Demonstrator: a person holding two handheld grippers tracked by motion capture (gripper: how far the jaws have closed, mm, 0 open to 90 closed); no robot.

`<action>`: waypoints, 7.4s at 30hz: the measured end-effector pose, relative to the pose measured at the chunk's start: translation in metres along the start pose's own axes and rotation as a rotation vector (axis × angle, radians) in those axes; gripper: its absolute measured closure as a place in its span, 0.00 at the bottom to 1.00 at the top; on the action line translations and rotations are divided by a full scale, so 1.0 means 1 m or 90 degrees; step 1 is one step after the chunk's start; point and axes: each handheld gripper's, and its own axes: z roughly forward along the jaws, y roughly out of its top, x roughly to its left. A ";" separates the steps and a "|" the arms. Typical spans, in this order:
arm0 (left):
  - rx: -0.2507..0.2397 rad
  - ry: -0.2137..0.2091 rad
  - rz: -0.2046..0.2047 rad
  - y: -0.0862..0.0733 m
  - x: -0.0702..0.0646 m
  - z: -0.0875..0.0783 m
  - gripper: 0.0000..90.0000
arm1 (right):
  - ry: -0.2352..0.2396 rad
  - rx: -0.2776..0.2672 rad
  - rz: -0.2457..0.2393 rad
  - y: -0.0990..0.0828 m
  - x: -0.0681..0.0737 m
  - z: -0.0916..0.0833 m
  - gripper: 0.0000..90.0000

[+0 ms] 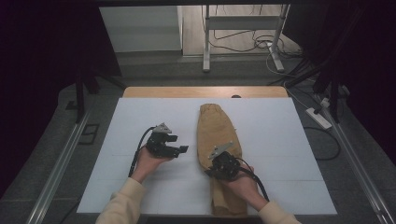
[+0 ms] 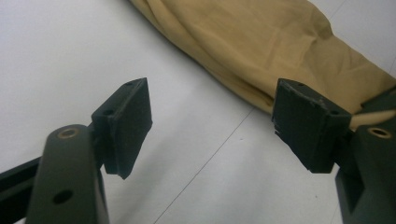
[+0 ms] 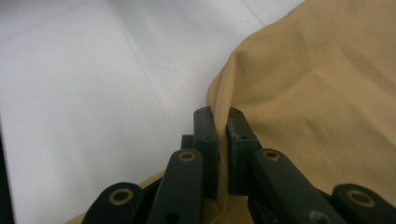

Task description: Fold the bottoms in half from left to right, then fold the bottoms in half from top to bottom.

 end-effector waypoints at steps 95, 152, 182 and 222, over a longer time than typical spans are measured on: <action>-0.002 -0.004 0.008 0.001 0.000 -0.002 0.31 | -0.066 -0.161 0.073 -0.017 -0.065 -0.037 0.43; -0.007 0.006 -0.036 0.041 0.038 0.028 0.30 | -0.075 -0.164 0.121 0.032 -0.120 -0.005 0.42; 0.021 0.017 -0.058 0.050 0.051 0.056 0.29 | -0.095 -0.147 0.161 0.044 -0.149 0.014 0.42; 0.064 -0.004 -0.062 0.042 0.053 0.079 0.36 | -0.102 -0.089 0.126 0.042 -0.150 0.037 0.48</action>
